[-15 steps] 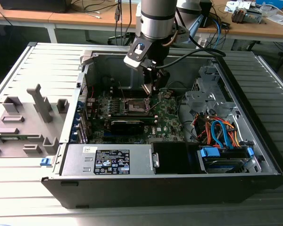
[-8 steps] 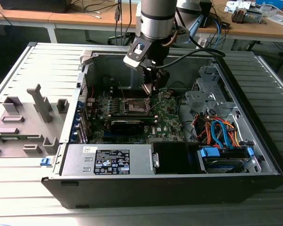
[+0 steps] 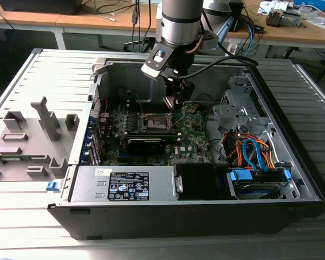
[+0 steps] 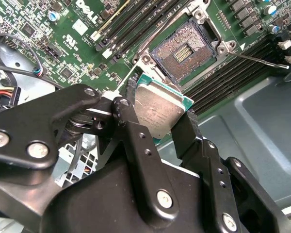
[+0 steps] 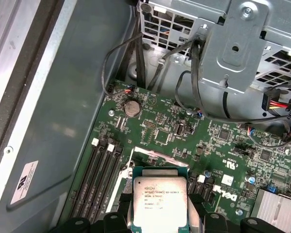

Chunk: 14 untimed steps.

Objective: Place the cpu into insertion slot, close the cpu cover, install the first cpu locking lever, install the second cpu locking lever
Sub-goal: 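Place the cpu into insertion slot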

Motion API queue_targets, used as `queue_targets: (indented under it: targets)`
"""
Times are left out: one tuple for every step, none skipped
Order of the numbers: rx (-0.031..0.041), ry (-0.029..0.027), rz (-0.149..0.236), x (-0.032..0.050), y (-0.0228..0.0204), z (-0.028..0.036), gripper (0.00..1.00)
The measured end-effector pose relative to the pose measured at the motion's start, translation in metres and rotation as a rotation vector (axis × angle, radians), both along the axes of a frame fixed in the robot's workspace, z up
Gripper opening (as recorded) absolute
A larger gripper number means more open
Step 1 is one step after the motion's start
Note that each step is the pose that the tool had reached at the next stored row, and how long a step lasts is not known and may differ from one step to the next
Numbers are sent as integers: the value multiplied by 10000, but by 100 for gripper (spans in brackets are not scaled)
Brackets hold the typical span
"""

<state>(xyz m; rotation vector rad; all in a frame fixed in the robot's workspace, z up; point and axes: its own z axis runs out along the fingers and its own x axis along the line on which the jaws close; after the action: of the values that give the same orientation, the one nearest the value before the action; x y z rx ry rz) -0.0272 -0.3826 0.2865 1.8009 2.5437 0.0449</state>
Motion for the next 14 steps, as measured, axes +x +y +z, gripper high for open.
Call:
queue_targets:
  targets:
    - [0,0,-21,0,0,0,54]
    - [0,0,-32,0,0,0,54]
    - [0,0,-41,0,0,0,54]
    - [1,0,-70,0,0,-1,54]
    - [0,0,-87,0,0,-1,54]
    - [0,0,-99,0,0,-1,54]
    - [0,0,-117,0,0,-1,54]
    - [0,0,-133,0,0,-1,54]
    - [0,0,-145,0,0,-2,54]
    - [0,0,-162,0,0,-2,54]
    - [0,0,-174,0,0,-2,54]
    - [0,0,-311,0,-1,-3,54]
    - [0,0,-437,0,-1,-5,54]
    - [1,0,-454,0,-1,-5,54]
